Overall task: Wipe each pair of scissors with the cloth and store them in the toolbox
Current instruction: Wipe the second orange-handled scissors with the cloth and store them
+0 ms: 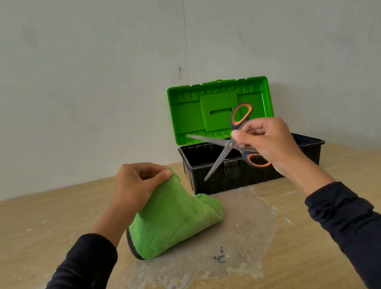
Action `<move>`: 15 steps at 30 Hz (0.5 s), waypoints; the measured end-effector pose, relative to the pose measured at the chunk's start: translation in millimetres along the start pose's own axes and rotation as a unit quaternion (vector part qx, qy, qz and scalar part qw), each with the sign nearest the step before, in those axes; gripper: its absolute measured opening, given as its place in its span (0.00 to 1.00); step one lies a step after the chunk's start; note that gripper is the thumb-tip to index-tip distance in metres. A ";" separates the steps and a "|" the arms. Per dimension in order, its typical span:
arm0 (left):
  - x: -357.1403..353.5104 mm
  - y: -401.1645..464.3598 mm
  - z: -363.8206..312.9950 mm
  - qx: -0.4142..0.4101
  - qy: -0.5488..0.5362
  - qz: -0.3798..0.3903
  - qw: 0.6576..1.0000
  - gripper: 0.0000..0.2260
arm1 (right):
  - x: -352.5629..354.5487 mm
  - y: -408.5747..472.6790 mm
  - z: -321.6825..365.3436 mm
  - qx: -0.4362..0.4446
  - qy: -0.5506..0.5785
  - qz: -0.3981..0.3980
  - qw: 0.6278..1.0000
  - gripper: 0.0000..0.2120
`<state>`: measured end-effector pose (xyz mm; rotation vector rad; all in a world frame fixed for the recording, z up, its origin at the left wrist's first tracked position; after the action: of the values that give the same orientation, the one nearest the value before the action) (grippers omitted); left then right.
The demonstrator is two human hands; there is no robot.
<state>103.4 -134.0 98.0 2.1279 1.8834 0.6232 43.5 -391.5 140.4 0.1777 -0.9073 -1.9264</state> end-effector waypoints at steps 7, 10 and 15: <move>-37.7 -13.0 -9.9 -0.103 0.108 0.037 0.988 0.08 | -21.3 -12.6 -12.1 -0.132 0.229 -0.106 0.959 0.05; -53.3 -21.8 -11.1 -0.119 0.109 0.052 0.986 0.04 | -33.1 -18.3 -9.4 -0.149 0.282 -0.112 0.941 0.06; -64.3 -29.4 -14.4 -0.129 0.062 0.050 0.988 0.04 | -51.3 -27.1 -5.6 -0.156 0.317 -0.099 0.930 0.06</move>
<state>65.4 -194.6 87.5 2.0664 1.6550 0.9842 54.0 -345.5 106.1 0.6771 -0.1526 -1.9774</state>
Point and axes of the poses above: each hand's wrist, its own y-axis towards the middle knuckle, its own x-axis out of the back of the hand, z = x × y, the point moved 6 cm from there along y, towards the middle knuckle, and after that the axes turned 6 degrees about -y, right-handed, at the moved point
